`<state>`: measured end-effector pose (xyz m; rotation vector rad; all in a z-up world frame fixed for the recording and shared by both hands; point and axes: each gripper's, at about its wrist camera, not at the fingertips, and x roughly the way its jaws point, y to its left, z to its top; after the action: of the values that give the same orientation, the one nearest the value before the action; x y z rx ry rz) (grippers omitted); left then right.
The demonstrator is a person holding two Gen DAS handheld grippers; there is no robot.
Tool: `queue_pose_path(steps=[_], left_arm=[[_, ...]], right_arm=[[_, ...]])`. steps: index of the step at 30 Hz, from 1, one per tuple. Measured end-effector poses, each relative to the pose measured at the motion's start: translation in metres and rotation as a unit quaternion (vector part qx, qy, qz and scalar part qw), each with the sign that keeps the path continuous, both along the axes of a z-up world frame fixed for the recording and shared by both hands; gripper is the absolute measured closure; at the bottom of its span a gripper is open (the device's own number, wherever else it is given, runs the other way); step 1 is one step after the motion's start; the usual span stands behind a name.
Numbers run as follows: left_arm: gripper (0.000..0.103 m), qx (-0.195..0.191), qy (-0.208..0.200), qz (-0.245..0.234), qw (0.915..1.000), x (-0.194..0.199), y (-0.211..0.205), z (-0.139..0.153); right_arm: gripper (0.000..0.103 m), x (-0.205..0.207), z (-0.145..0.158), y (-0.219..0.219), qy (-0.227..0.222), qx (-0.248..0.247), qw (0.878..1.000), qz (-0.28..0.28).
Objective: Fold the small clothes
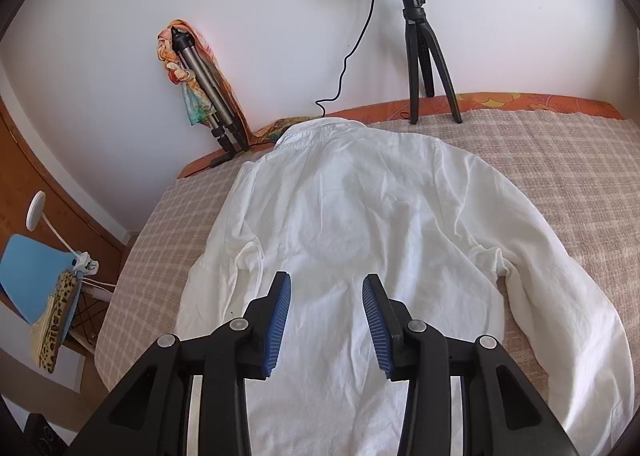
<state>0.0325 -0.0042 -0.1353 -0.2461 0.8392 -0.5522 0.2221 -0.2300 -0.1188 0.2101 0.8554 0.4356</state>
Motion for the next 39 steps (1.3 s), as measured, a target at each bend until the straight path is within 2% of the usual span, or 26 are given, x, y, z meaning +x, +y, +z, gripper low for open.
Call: queue_pose_path(steps=[3,6,7,14,23,29,35,39], left_arm=[[0.087,0.001,-0.006,0.004,1.0000,0.007,-0.002,0.004],[0.073,0.000,-0.008,0.012,0.9999,0.013,-0.004,0.007],[0.071,-0.004,-0.007,0.013,0.9999,0.015,-0.004,0.008],[0.071,-0.011,0.000,0.010,0.9999,0.028,-0.016,0.009],[0.070,-0.011,0.008,-0.025,0.9996,0.038,-0.054,0.006],[0.070,-0.016,0.026,-0.043,0.9986,0.044,-0.074,-0.002],[0.070,-0.008,0.033,-0.045,0.9984,0.046,-0.083,-0.007],[0.070,-0.001,0.036,-0.044,0.9984,0.046,-0.084,-0.008]], right_arm=[[0.062,-0.013,0.004,-0.033,-0.005,-0.005,1.000,-0.019],[0.062,-0.031,0.006,-0.065,-0.008,-0.017,0.999,-0.044],[0.062,-0.037,0.006,-0.077,-0.009,-0.021,0.998,-0.053],[0.061,-0.085,-0.005,-0.169,0.004,-0.041,0.991,-0.128],[0.060,-0.123,-0.043,-0.267,0.054,-0.023,0.979,-0.197],[0.060,-0.134,-0.075,-0.296,0.091,0.032,0.974,-0.205],[0.065,-0.141,-0.096,-0.296,0.106,0.079,0.972,-0.194],[0.076,-0.140,-0.102,-0.286,0.109,0.063,0.975,-0.183]])
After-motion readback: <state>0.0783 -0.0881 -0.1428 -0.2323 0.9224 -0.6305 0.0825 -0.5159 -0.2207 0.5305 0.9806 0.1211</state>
